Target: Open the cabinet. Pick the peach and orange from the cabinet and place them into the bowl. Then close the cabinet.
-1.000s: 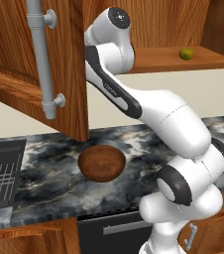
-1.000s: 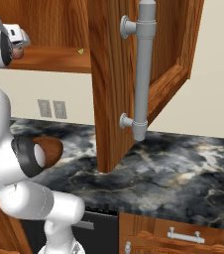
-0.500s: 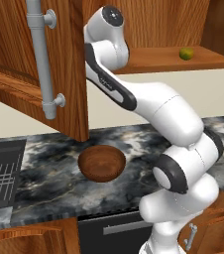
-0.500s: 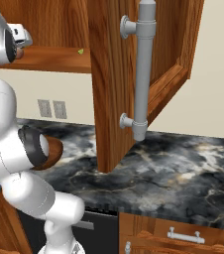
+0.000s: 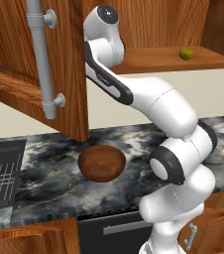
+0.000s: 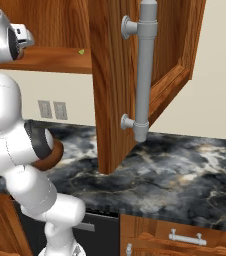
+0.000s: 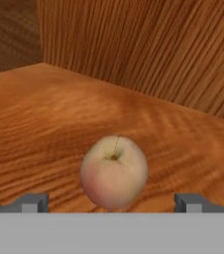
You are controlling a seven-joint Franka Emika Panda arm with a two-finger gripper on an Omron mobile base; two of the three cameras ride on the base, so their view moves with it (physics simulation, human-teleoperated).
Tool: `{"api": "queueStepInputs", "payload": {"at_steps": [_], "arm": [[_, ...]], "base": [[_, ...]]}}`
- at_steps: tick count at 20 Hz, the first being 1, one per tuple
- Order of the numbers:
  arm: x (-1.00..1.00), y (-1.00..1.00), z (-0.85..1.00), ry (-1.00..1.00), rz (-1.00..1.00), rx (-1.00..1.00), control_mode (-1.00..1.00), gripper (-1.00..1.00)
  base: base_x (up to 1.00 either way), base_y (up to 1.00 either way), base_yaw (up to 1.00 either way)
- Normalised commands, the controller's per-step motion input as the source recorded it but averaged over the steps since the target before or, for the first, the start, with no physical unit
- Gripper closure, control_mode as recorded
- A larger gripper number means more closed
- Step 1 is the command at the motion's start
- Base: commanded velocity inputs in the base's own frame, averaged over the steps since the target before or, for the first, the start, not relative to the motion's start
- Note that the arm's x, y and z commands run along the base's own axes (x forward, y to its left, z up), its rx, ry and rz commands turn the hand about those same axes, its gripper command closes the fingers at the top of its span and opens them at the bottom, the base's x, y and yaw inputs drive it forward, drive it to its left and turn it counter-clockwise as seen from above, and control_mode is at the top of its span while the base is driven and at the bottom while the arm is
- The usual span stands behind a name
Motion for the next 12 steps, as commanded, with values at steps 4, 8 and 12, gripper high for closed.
{"api": "queueStepInputs", "payload": {"at_steps": [4, 8, 12], "arm": [[0.15, 0.05, -0.08, 0.01, -0.01, 0.0, -1.0, -1.0], [0.15, 0.06, -0.08, 0.0, -0.01, 0.0, -1.0, -1.0], [0.11, 0.05, -0.08, 0.01, -0.01, 0.0, -1.0, -1.0]], "base": [[0.0, 0.0, 0.0], [0.0, 0.0, 0.0], [0.0, 0.0, 0.0]]}}
